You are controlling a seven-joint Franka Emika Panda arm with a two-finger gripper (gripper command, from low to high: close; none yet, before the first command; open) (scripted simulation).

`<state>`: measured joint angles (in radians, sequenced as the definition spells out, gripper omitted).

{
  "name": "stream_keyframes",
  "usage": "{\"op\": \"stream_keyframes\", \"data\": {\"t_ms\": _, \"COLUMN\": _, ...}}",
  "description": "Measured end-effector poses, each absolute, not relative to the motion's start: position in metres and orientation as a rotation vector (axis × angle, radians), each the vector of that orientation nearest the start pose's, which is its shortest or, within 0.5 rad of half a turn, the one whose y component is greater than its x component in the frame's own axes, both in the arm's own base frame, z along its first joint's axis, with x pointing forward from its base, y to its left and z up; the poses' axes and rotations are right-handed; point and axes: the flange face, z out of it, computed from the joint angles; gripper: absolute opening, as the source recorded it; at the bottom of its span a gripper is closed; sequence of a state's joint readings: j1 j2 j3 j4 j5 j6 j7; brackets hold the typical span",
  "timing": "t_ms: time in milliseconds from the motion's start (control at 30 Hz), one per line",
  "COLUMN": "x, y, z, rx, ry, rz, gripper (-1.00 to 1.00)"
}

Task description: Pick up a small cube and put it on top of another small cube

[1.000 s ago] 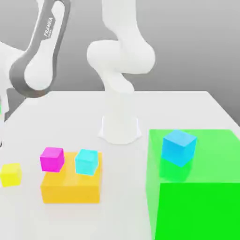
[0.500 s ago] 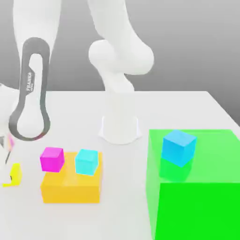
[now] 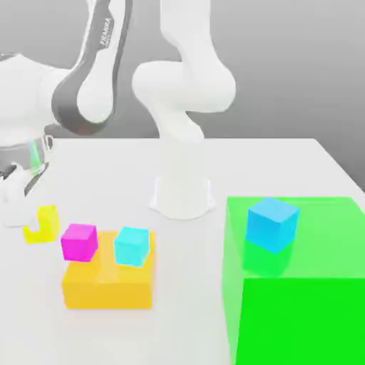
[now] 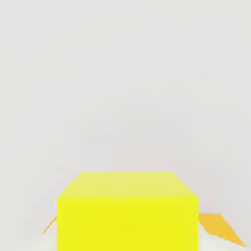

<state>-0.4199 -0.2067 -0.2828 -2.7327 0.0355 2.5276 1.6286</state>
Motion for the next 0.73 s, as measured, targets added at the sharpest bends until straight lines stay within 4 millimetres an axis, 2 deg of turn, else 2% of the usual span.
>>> {"op": "stream_keyframes", "data": {"t_ms": 167, "x": 0.295, "y": -0.211, "z": 0.314, "rx": -1.064, "ry": 2.938, "rz": 0.016, "gripper": -1.0}}
{"op": "stream_keyframes", "data": {"t_ms": 233, "x": 0.294, "y": -0.207, "z": 0.303, "rx": -1.045, "ry": 2.957, "rz": 0.003, "gripper": -1.0}}
{"op": "stream_keyframes", "data": {"t_ms": 333, "x": 0.294, "y": -0.205, "z": 0.271, "rx": -1.039, "ry": 2.963, "rz": -0.001, "gripper": -1.0}}
{"op": "stream_keyframes", "data": {"t_ms": 367, "x": 0.293, "y": -0.205, "z": 0.26, "rx": -1.039, "ry": 2.963, "rz": -0.001, "gripper": 1.0}}
{"op": "stream_keyframes", "data": {"t_ms": 600, "x": 0.293, "y": -0.204, "z": 0.258, "rx": -1.039, "ry": 2.964, "rz": 0.0, "gripper": 1.0}}
{"op": "stream_keyframes", "data": {"t_ms": 733, "x": 0.293, "y": -0.205, "z": 0.297, "rx": -1.039, "ry": 2.965, "rz": 0.0, "gripper": 1.0}}
